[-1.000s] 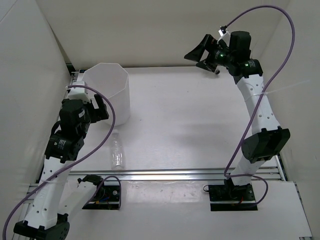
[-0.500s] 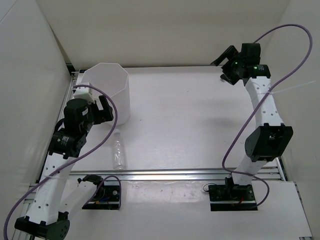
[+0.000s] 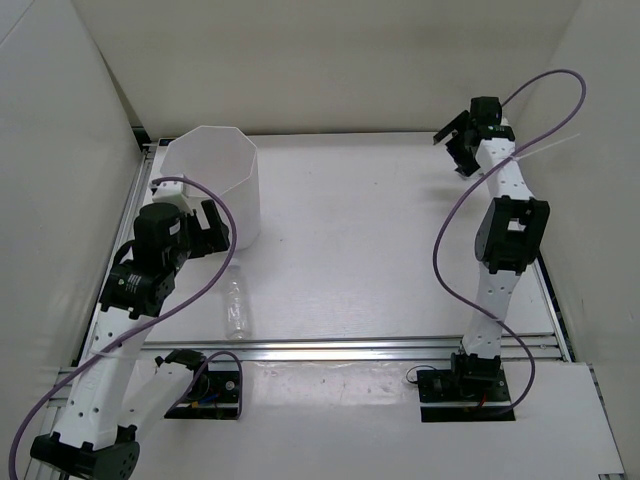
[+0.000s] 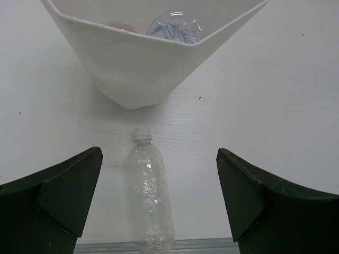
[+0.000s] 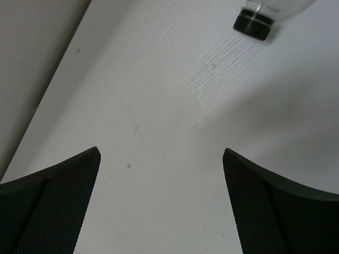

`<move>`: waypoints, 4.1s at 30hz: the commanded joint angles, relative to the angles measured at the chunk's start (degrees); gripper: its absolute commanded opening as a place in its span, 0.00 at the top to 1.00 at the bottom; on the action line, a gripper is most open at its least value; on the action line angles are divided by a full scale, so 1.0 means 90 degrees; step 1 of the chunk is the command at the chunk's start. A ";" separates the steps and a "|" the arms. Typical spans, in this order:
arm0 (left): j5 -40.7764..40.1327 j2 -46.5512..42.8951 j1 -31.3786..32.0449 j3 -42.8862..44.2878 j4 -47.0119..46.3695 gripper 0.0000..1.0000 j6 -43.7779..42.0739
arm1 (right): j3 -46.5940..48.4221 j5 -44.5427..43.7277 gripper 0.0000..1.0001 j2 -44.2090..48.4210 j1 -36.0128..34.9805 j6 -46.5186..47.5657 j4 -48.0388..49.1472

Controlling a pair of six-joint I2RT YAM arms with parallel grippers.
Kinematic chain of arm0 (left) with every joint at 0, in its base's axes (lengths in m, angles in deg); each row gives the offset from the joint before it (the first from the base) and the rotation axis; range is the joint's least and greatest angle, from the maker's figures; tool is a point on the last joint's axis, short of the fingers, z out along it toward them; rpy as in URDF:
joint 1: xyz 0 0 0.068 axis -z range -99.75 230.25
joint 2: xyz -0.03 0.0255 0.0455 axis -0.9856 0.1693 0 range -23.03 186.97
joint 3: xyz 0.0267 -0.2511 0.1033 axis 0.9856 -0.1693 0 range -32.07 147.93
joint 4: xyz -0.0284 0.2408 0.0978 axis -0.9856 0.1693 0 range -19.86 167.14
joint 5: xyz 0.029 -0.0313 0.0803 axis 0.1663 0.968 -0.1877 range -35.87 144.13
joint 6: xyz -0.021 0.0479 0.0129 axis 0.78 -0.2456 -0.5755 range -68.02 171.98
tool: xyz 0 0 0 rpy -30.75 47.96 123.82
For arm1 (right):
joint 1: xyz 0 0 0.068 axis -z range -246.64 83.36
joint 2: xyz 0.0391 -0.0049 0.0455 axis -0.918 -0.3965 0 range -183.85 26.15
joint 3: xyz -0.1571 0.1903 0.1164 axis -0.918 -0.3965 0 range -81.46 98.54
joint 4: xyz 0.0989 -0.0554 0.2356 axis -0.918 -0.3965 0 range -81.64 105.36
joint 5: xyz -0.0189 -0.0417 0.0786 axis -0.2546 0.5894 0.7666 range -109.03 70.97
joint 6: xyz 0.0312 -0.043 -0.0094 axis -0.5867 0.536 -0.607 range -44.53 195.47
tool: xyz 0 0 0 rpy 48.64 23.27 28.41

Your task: Put the plastic bottles in the bin

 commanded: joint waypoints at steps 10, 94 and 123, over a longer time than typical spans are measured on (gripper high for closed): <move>-0.0212 0.0177 -0.0017 -0.0034 0.0223 0.00 0.0282 | 0.0117 -0.1395 0.00 0.0122 0.0839 -0.0833 -0.0017; -0.0613 0.0013 0.0169 0.0874 0.0662 0.00 0.1064 | -0.0136 0.4990 0.94 0.0386 -0.1473 -0.1202 0.3145; 0.0158 -0.0467 0.0169 0.1968 0.2557 0.00 0.1015 | 0.2941 0.3234 0.61 -0.0952 -0.5019 -0.1000 0.4553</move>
